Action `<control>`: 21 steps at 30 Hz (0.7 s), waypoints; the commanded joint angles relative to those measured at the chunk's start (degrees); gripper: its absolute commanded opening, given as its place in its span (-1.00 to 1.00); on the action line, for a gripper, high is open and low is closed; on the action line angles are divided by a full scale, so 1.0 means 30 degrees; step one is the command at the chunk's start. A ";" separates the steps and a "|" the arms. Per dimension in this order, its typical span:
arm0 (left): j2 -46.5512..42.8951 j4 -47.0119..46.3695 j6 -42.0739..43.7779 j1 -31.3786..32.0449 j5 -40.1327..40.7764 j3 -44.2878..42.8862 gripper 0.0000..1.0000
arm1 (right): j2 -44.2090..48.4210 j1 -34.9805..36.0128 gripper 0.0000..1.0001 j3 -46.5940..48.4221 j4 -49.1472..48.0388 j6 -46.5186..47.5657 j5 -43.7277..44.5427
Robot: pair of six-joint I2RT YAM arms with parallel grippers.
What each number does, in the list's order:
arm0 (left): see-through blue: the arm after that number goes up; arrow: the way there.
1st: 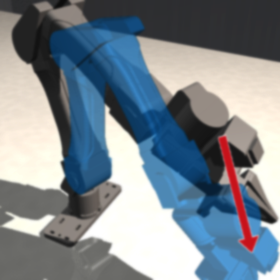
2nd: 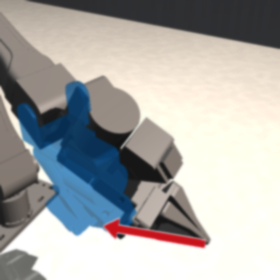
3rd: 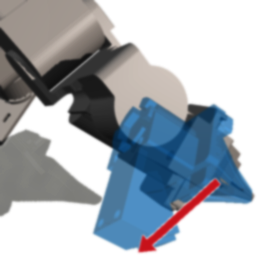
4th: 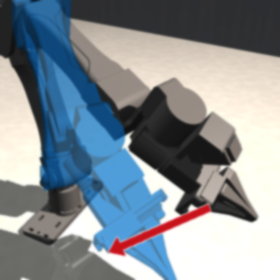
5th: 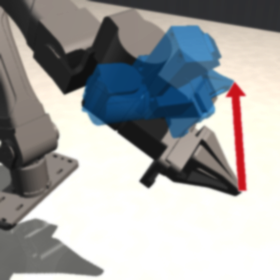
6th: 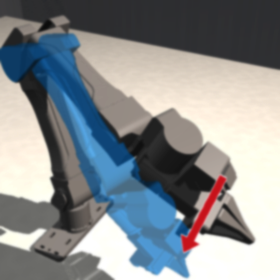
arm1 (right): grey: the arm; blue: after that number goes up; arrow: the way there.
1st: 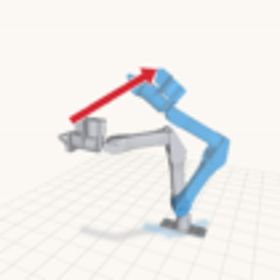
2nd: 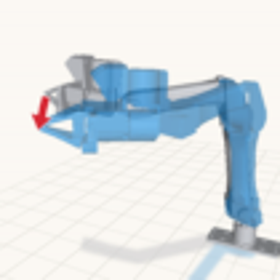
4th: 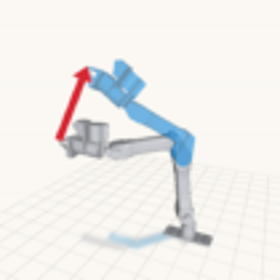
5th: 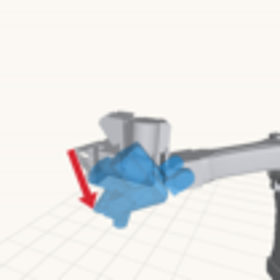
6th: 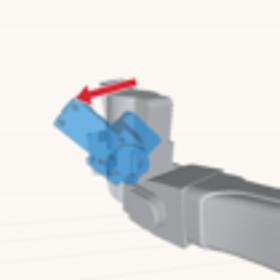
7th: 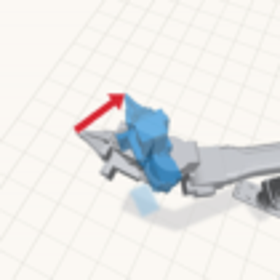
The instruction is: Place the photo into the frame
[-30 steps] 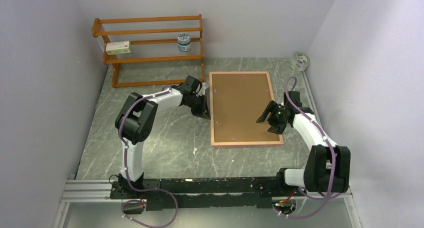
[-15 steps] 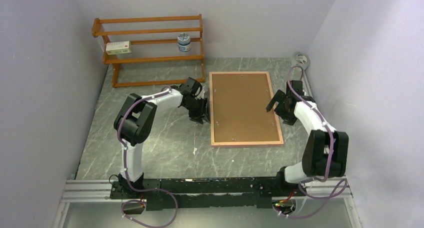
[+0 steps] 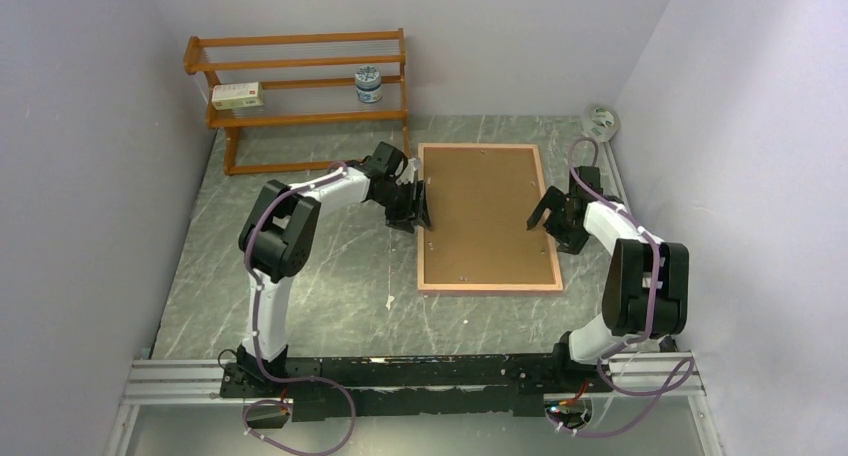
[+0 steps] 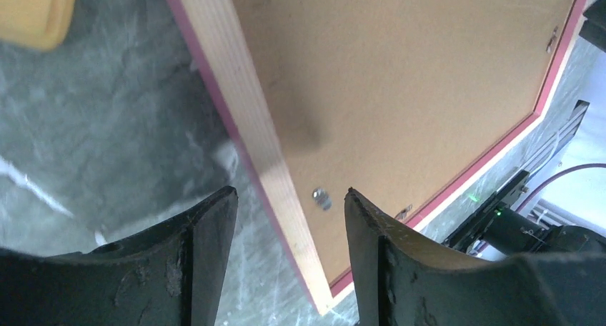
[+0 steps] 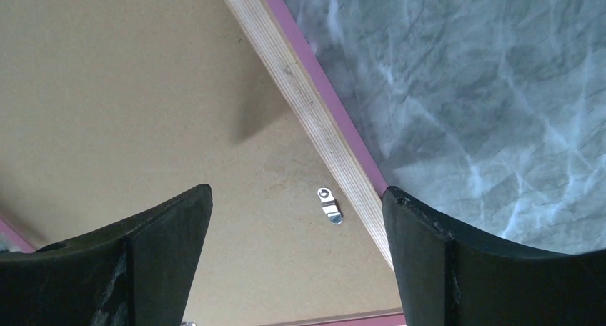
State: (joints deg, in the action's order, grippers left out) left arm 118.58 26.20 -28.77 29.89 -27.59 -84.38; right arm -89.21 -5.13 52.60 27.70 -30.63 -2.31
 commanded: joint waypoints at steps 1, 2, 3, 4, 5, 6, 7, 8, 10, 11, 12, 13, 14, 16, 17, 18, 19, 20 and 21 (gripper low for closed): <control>0.1512 0.0497 0.1044 -0.0143 -0.1022 -0.1456 0.23 | 0.1338 0.0090 0.82 -0.1169 -0.0545 -0.0192 -0.2346; 0.1827 0.0760 0.1217 -0.0144 -0.0901 -0.1774 0.22 | 0.1552 0.0096 0.81 -0.1483 -0.0608 -0.0223 -0.2602; 0.2061 0.1105 0.1411 -0.0163 -0.0674 -0.2099 0.19 | 0.1769 0.0119 0.80 -0.1768 -0.0634 -0.0348 -0.2776; 0.2273 0.1532 0.1571 -0.0191 -0.0375 -0.2382 0.17 | 0.2001 0.0147 0.80 -0.2086 -0.0663 -0.0458 -0.2926; 0.2347 0.1948 0.1662 -0.0242 -0.0055 -0.2545 0.15 | 0.2257 0.0169 0.80 -0.2385 -0.0674 -0.0593 -0.3150; 0.2283 0.2088 0.1701 -0.0277 0.0051 -0.2474 0.11 | 0.2520 0.0220 0.79 -0.2628 -0.0591 -0.0767 -0.3332; 0.2070 0.1992 0.1728 -0.0308 0.0016 -0.2183 0.05 | 0.2831 0.0296 0.78 -0.2882 -0.0548 -0.0943 -0.3657; 0.1795 0.1786 0.1786 -0.0319 -0.0010 -0.1751 0.00 | 0.3155 0.0490 0.77 -0.3129 -0.0597 -0.1082 -0.3930; 0.1141 0.1301 0.1784 -0.0297 -0.0235 -0.0728 -0.11 | 0.3755 0.0950 0.75 -0.3760 -0.0820 -0.1630 -0.4371; 0.0869 0.1150 0.1782 -0.0295 -0.0309 -0.0306 -0.15 | 0.3945 0.1160 0.73 -0.4074 -0.0998 -0.1871 -0.4869; 0.0626 0.1047 0.1797 -0.0295 -0.0418 0.0113 -0.20 | 0.4056 0.1310 0.71 -0.4385 -0.1188 -0.2202 -0.5396; 0.0387 0.0965 0.1769 -0.0295 -0.0482 0.0539 -0.23 | 0.4133 0.1450 0.69 -0.4661 -0.1348 -0.2594 -0.5854; 0.0127 0.0877 0.1747 -0.0295 -0.0537 0.0940 -0.24 | 0.4259 0.1570 0.68 -0.4985 -0.1503 -0.3046 -0.6142; -0.0390 0.0694 0.1755 -0.0295 -0.0654 0.1737 -0.27 | 0.4624 0.2104 0.66 -0.5441 -0.1500 -0.3726 -0.6235; -0.0725 0.0664 0.1804 -0.0313 -0.0694 0.2241 -0.27 | 0.5097 0.2340 0.66 -0.5581 -0.1431 -0.4030 -0.6219; -0.0968 0.0693 0.1865 -0.0305 -0.0641 0.2563 -0.27 | 0.5493 0.2487 0.66 -0.5660 -0.1323 -0.4291 -0.6136; -0.1222 0.0763 0.1946 -0.0296 -0.0466 0.2837 -0.26 | 0.5858 0.2564 0.66 -0.5711 -0.1123 -0.4478 -0.5994; -0.1495 0.0849 0.2018 -0.0295 -0.0213 0.3084 -0.25 | 0.6200 0.2584 0.66 -0.5625 -0.0702 -0.4546 -0.5709; -0.1709 0.0958 0.2093 -0.0310 0.0163 0.3280 -0.23 | 0.6477 0.2587 0.66 -0.5472 -0.0316 -0.4473 -0.5150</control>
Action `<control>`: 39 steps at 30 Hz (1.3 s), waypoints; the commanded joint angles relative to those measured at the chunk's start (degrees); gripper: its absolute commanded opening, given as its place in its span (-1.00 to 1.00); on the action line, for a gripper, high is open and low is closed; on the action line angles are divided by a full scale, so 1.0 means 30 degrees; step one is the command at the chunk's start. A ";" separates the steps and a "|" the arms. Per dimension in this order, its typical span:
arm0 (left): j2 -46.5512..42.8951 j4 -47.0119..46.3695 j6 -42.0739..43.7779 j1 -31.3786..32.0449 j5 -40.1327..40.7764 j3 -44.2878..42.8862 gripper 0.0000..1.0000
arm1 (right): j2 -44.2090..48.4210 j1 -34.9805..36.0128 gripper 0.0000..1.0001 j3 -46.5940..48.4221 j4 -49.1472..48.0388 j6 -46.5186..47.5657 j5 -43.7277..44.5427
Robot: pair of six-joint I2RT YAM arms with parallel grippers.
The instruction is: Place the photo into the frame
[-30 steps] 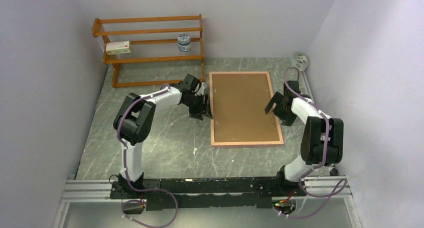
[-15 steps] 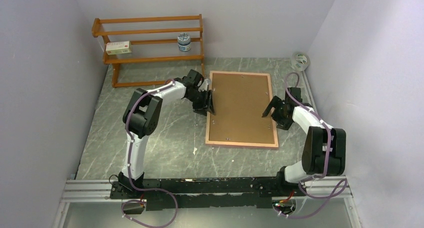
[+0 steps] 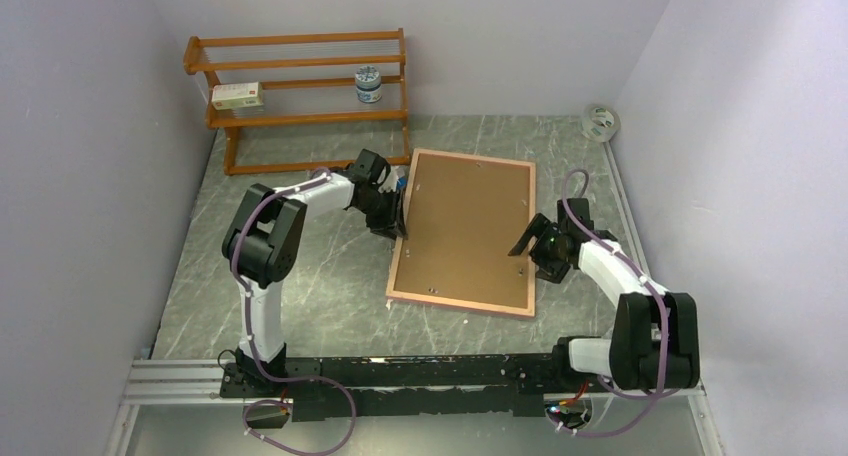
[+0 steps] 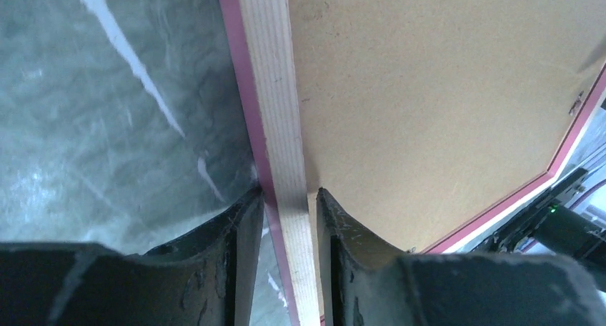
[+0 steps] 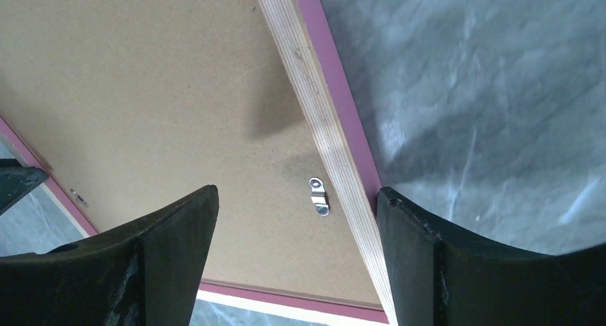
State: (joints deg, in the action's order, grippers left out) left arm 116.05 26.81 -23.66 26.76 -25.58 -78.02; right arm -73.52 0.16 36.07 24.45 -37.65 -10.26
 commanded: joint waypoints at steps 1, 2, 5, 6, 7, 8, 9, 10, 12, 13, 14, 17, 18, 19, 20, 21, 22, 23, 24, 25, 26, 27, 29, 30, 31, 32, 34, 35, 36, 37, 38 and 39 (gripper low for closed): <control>-0.1088 0.0848 0.0438 0.0745 -0.0156 0.1308 -0.20 | 0.1434 0.0824 0.66 0.0319 0.1107 -0.1847 -0.1831; -0.1248 0.0952 0.0444 0.0714 0.0320 0.1367 -0.13 | 0.1498 0.0824 0.68 0.0658 0.1478 -0.1518 -0.0869; -0.1336 0.1180 0.0242 0.0592 0.1404 0.1165 0.07 | 0.0743 0.0824 0.77 0.2110 0.2463 -0.0293 0.2293; -0.1290 0.1184 0.0134 0.0504 0.1474 0.1002 0.12 | 0.0284 0.0824 0.79 0.2775 0.2736 0.0108 0.3122; -0.1244 0.1173 0.0055 0.0409 0.1545 0.0816 0.17 | -0.0242 0.0824 0.81 0.3382 0.2902 0.0451 0.3951; -0.1150 0.1197 -0.0039 0.0357 0.1656 0.0610 0.19 | -0.0751 0.0821 0.82 0.3938 0.3050 0.0703 0.4655; -0.1066 0.1222 -0.0051 0.0310 0.1758 0.0405 0.20 | -0.1295 0.0824 0.82 0.4727 0.3128 0.0965 0.5183; -0.0963 0.1291 -0.0053 0.0308 0.1870 0.0203 0.21 | -0.1765 0.0824 0.82 0.5190 0.3027 0.1225 0.5600; -0.0871 0.1379 -0.0039 0.0277 0.2118 -0.0065 0.22 | -0.2668 0.0810 0.82 0.6032 0.2667 0.1674 0.6026; -0.0862 0.1366 -0.0011 0.0248 0.2208 -0.0156 0.21 | -0.3284 0.0808 0.81 0.6448 0.2519 0.1940 0.6163; -0.0861 0.1350 0.0004 0.0216 0.2289 -0.0211 0.21 | -0.3808 0.0822 0.79 0.6903 0.2391 0.2189 0.6177; -0.0724 0.1382 -0.0016 0.0051 0.2326 -0.0372 0.13 | -0.5540 0.0822 0.72 0.8250 0.2288 0.2906 0.5868; -0.0690 0.1410 -0.0085 -0.0014 0.2318 -0.0410 0.09 | -0.6035 0.0839 0.69 0.8644 0.2278 0.3053 0.5810; -0.0686 0.1377 -0.0185 -0.0015 0.2317 -0.0407 0.05 | -0.6434 0.0885 0.67 0.8968 0.2189 0.3200 0.5781; -0.0725 0.1249 -0.0285 -0.0044 0.2372 -0.0352 0.02 | -0.6780 0.0909 0.65 0.9177 0.1954 0.3302 0.5744; -0.0741 0.1115 -0.0375 -0.0044 0.2375 -0.0290 0.01 | -0.7073 0.0926 0.63 0.9383 0.1800 0.3399 0.5714; -0.0729 0.1036 -0.0401 -0.0044 0.2342 -0.0239 -0.02 | -0.7431 0.0940 0.61 0.9632 0.1671 0.3470 0.5637; -0.0676 0.1048 -0.0324 -0.0044 0.2271 -0.0247 -0.04 | -0.7791 0.0983 0.58 0.9930 0.1619 0.3581 0.5621; -0.0596 0.1116 -0.0248 -0.0048 0.2249 -0.0292 -0.07 | -0.8140 0.1038 0.56 1.0238 0.1594 0.3646 0.5757; -0.0557 0.1165 -0.0143 -0.0045 0.2242 -0.0301 -0.09 | -0.8506 0.1118 0.53 1.0559 0.1583 0.3816 0.5899; -0.0519 0.1199 -0.0071 -0.0081 0.2260 -0.0277 -0.11 | -0.8863 0.1172 0.51 1.0899 0.1663 0.3932 0.6100; -0.0511 0.1201 -0.0022 -0.0075 0.2284 -0.0237 -0.12 | -0.9292 0.1201 0.49 1.1330 0.1823 0.4068 0.6249; -0.0487 0.1130 0.0034 -0.0100 0.2273 -0.0204 -0.15 | -1.0069 0.1274 0.42 1.2097 0.2106 0.4377 0.6384; -0.0466 0.1115 0.0035 -0.0103 0.2235 -0.0195 -0.16 | -1.0384 0.1327 0.40 1.2417 0.2204 0.4508 0.6490; -0.0438 0.1113 0.0042 -0.0125 0.2156 -0.0187 -0.16 | -1.0596 0.1374 0.37 1.2709 0.2286 0.4630 0.6602; -0.0423 0.1113 0.0087 -0.0142 0.2081 -0.0185 -0.17 | -1.0805 0.1380 0.35 1.2889 0.2325 0.4700 0.6678; -0.0421 0.1071 0.0143 -0.0138 0.1989 -0.0110 -0.19 | -1.1115 0.1402 0.32 1.3068 0.2349 0.4843 0.6595; -0.0421 0.1034 0.0137 -0.0148 0.1932 -0.0048 -0.20 | -1.1233 0.1409 0.31 1.3132 0.2392 0.4881 0.6586; -0.0443 0.1026 0.0150 -0.0138 0.1899 -0.0003 -0.20 | -1.1317 0.1410 0.29 1.3144 0.2397 0.4900 0.6640; -0.0450 0.0985 0.0126 -0.0147 0.1850 0.0054 -0.20 | -1.1412 0.1410 0.28 1.3141 0.2390 0.4939 0.6727; -0.0465 0.0943 0.0109 -0.0134 0.1808 0.0123 -0.20 | -1.1537 0.1410 0.26 1.3167 0.2434 0.4952 0.6826; -0.0475 0.0909 0.0121 -0.0143 0.1796 0.0161 -0.21 | -1.1652 0.1410 0.24 1.3210 0.2490 0.4993 0.6919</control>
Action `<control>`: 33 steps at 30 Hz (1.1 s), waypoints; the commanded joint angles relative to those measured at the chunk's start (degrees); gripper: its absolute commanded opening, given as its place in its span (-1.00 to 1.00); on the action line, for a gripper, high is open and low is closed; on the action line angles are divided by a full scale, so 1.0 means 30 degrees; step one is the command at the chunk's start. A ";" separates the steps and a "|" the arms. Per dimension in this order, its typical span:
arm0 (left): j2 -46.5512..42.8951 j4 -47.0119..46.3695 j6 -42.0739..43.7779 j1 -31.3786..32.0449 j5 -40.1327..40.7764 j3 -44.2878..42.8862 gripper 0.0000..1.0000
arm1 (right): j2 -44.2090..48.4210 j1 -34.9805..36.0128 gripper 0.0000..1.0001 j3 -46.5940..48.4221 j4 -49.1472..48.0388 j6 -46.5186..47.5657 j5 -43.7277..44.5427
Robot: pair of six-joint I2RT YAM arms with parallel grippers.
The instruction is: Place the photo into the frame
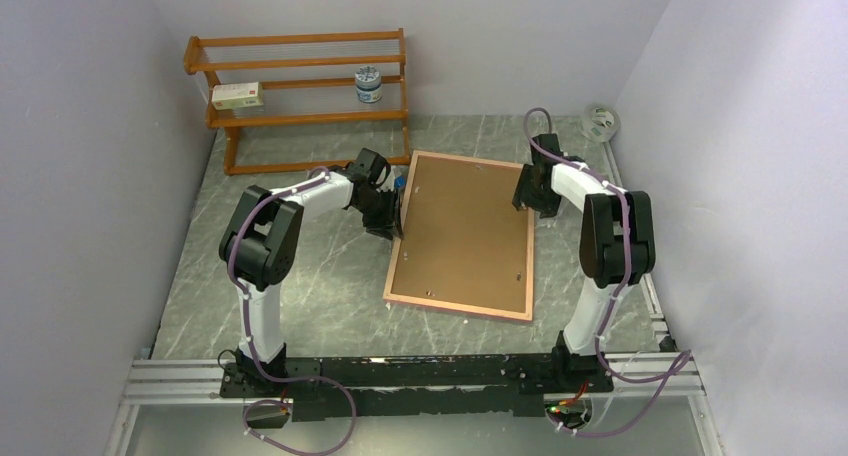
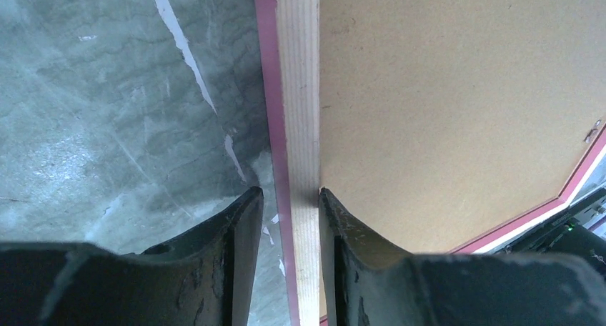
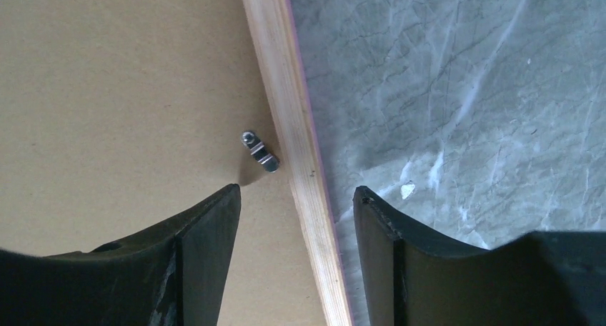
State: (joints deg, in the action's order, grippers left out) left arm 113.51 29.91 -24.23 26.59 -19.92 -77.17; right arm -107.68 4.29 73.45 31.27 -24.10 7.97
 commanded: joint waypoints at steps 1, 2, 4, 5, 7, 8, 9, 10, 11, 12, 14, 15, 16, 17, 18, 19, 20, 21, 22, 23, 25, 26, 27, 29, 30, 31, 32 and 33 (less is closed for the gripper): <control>0.0366 -0.0152 0.0285 -0.0094 -0.0111 -0.0053 -0.21 | -0.0396 0.0033 0.23 0.0812 0.0275 0.0586 0.0952; 0.0369 -0.0178 0.0283 -0.0076 -0.0143 -0.0033 -0.22 | -0.0507 0.0055 0.21 0.0875 0.0349 0.0616 0.1106; 0.0391 -0.0185 0.0283 -0.0090 -0.0179 -0.0008 -0.22 | -0.0651 0.0058 0.16 0.0908 0.0366 0.0712 0.1384; 0.0394 -0.0207 0.0283 -0.0109 -0.0210 -0.0013 -0.22 | -0.0708 0.0062 0.15 0.0876 0.0331 0.0734 0.1519; 0.0445 -0.0236 0.0280 -0.0104 -0.0314 -0.0001 -0.23 | -0.0833 0.0046 0.11 0.0844 0.0177 0.0810 0.1771; 0.0426 -0.0283 0.0268 -0.0103 -0.0359 0.0014 -0.23 | -0.0917 0.0061 0.10 0.0831 0.0058 0.0838 0.1853; 0.0424 -0.0326 0.0241 -0.0107 -0.0386 0.0034 -0.23 | -0.0990 0.0059 0.10 0.0829 -0.0045 0.0867 0.1984; 0.0398 -0.0353 0.0219 -0.0104 -0.0375 0.0067 -0.23 | -0.1116 0.0077 0.10 0.0866 -0.0175 0.0882 0.2095; 0.0395 -0.0360 0.0209 -0.0125 -0.0371 0.0088 -0.23 | -0.1191 0.0064 0.10 0.0933 -0.0206 0.0858 0.2241; 0.0394 -0.0346 0.0223 -0.0124 -0.0370 0.0087 -0.24 | -0.1233 0.0063 0.10 0.0992 -0.0250 0.0851 0.2399; 0.0396 -0.0385 0.0201 -0.0103 -0.0390 0.0165 -0.25 | -0.1241 0.0056 0.09 0.1034 -0.0500 0.0818 0.2593; 0.0395 -0.0412 0.0196 -0.0107 -0.0383 0.0196 -0.25 | -0.1239 0.0065 0.07 0.1034 -0.0678 0.0824 0.2640; 0.0394 -0.0441 0.0195 -0.0104 -0.0415 0.0229 -0.25 | -0.1276 0.0063 0.04 0.1034 -0.0822 0.0847 0.2632; 0.0380 -0.0463 0.0195 -0.0114 -0.0489 0.0284 -0.25 | -0.1335 0.0048 0.00 0.1111 -0.0905 0.0840 0.2572; 0.0352 -0.0539 0.0247 -0.0127 -0.0732 0.0332 -0.25 | -0.1408 0.0061 -0.05 0.1231 -0.0901 0.0834 0.2499; 0.0276 -0.0722 0.0334 -0.0110 -0.0938 0.0455 -0.25 | -0.1542 0.0062 -0.07 0.1374 -0.0886 0.0852 0.2365; 0.0211 -0.0875 0.0326 -0.0111 -0.1125 0.0569 -0.25 | -0.1676 0.0062 -0.10 0.1472 -0.0884 0.0858 0.2220; 0.0144 -0.0960 0.0314 -0.0104 -0.1237 0.0664 -0.25 | -0.1766 0.0066 -0.13 0.1539 -0.0921 0.0811 0.2092; 0.0132 -0.0974 0.0324 -0.0103 -0.1225 0.0723 -0.25 | -0.1854 0.0056 -0.15 0.1575 -0.0995 0.0761 0.1962; 0.0138 -0.0928 0.0350 -0.0111 -0.1234 0.0756 -0.25 | -0.1916 0.0062 -0.17 0.1587 -0.1011 0.0667 0.1921; 0.0187 -0.0811 0.0425 -0.0104 -0.1134 0.0747 -0.26 | -0.1943 0.0059 -0.21 0.1591 -0.1237 0.0481 0.1771; 0.0189 -0.0802 0.0455 -0.0118 -0.1102 0.0759 -0.26 | -0.1953 0.0062 -0.23 0.1605 -0.1250 0.0413 0.1794; 0.0164 -0.0779 0.0455 -0.0106 -0.1058 0.0801 -0.26 | -0.1980 0.0062 -0.25 0.1702 -0.1241 0.0342 0.1914; 0.0160 -0.0729 0.0485 -0.0114 -0.0942 0.0828 -0.26 | -0.2008 0.0063 -0.29 0.1926 -0.1156 0.0364 0.2154; 0.0160 -0.0707 0.0510 -0.0119 -0.0899 0.0846 -0.27 | -0.2031 0.0084 -0.31 0.2028 -0.1130 0.0449 0.2238; 0.0175 -0.0672 0.0517 -0.0131 -0.0897 0.0823 -0.27 | -0.2070 0.0095 -0.33 0.2096 -0.1069 0.0633 0.2307; 0.0209 -0.0642 0.0525 -0.0143 -0.0915 0.0794 -0.27 | -0.2061 0.0132 -0.35 0.2178 -0.1017 0.0834 0.2385; 0.0217 -0.0619 0.0533 -0.0134 -0.0917 0.0773 -0.27 | -0.2059 0.0188 -0.39 0.2202 -0.1003 0.1079 0.2435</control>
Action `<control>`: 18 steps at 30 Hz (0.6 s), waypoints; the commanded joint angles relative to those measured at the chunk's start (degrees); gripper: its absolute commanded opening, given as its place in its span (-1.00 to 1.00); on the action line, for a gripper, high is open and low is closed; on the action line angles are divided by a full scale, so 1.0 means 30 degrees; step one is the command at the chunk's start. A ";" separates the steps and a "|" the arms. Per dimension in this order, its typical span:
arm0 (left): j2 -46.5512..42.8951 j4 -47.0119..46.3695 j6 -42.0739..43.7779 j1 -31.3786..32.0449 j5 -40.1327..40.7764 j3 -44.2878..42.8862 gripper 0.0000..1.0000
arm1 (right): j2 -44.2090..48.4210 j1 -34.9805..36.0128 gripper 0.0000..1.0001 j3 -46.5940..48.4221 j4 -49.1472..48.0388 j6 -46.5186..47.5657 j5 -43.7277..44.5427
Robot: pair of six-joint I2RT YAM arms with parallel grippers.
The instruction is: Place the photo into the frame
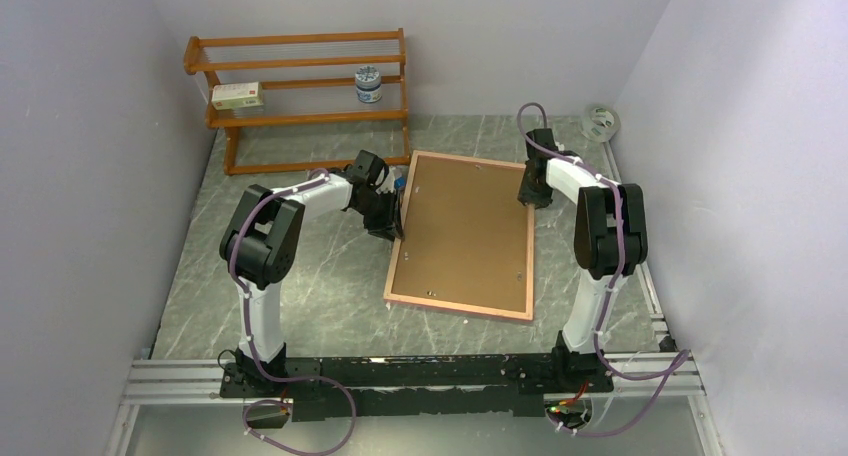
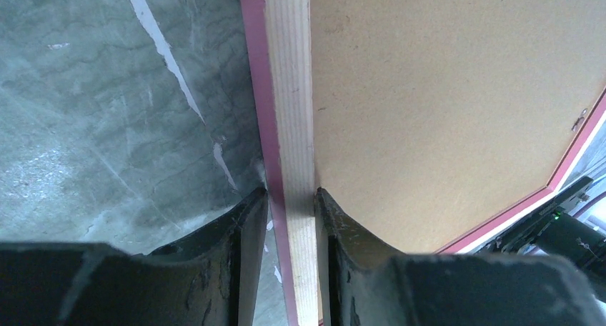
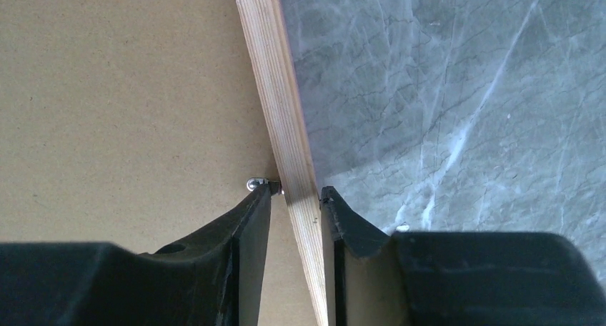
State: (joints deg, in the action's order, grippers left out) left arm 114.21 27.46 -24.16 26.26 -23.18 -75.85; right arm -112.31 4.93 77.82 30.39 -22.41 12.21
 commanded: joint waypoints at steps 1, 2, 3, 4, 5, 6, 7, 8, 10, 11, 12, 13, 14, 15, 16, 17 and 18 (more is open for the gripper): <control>0.0018 0.0243 0.0523 -0.0045 0.0168 0.0325 -0.27 | -0.0474 0.0043 -0.41 0.0748 -0.0732 0.0794 0.1028; 0.0037 0.0249 0.0547 -0.0026 0.0168 0.0298 -0.27 | -0.0451 0.0113 -0.43 0.0709 -0.0804 0.1081 0.1014; 0.0043 0.0250 0.0553 -0.0031 0.0168 0.0295 -0.27 | -0.0408 0.0177 -0.46 0.0652 -0.0875 0.1311 0.0961; 0.0044 0.0250 0.0580 -0.0028 0.0168 0.0295 -0.27 | -0.0388 0.0247 -0.49 0.0612 -0.0932 0.1498 0.0954; 0.0070 0.0246 0.0583 -0.0024 0.0171 0.0295 -0.27 | -0.0411 0.0260 -0.54 0.0578 -0.0964 0.1623 0.0942; 0.0073 0.0264 0.0584 -0.0038 0.0168 0.0269 -0.27 | -0.0429 0.0276 -0.56 0.0621 -0.0939 0.1679 0.0915; 0.0073 0.0277 0.0609 -0.0025 0.0168 0.0244 -0.27 | -0.0453 0.0289 -0.57 0.0693 -0.0878 0.1668 0.0864; 0.0073 0.0301 0.0612 -0.0031 0.0182 0.0211 -0.27 | -0.0434 0.0312 -0.57 0.0716 -0.0859 0.1659 0.0832; 0.0046 0.0350 0.0612 -0.0049 0.0246 0.0145 -0.27 | -0.0259 0.0362 -0.56 0.0752 -0.0760 0.1548 0.0849; 0.0044 0.0365 0.0613 -0.0059 0.0284 0.0126 -0.27 | -0.0091 0.0391 -0.55 0.0749 -0.0756 0.1553 0.0797; -0.0003 0.0381 0.0573 -0.0079 0.0318 0.0088 -0.27 | 0.0161 0.0394 -0.49 0.0861 -0.0644 0.1451 0.0608; -0.0050 0.0369 0.0557 -0.0125 0.0329 0.0086 -0.27 | 0.0375 0.0382 -0.40 0.0979 -0.0427 0.1288 0.0535; -0.0085 0.0389 0.0540 -0.0139 0.0346 0.0067 -0.26 | 0.0618 0.0379 -0.30 0.1074 -0.0279 0.1077 0.0403; -0.0133 0.0421 0.0490 -0.0177 0.0384 0.0057 -0.25 | 0.0934 0.0386 -0.20 0.1119 -0.0165 0.0908 0.0160; -0.0205 0.0440 0.0473 -0.0211 0.0385 0.0045 -0.24 | 0.1292 0.0379 -0.11 0.1128 -0.0015 0.0649 -0.0021; -0.0265 0.0468 0.0405 -0.0248 0.0367 -0.0011 -0.21 | 0.1689 0.0379 -0.04 0.1093 0.0099 0.0393 -0.0227; -0.0332 0.0482 0.0385 -0.0304 0.0332 -0.0051 -0.18 | 0.2075 0.0379 0.03 0.1012 0.0259 0.0141 -0.0505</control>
State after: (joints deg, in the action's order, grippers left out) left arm 114.21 27.46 -24.10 25.93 -23.33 -75.85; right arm -112.31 5.78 78.78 30.55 -19.33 12.80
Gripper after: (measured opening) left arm 0.387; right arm 0.464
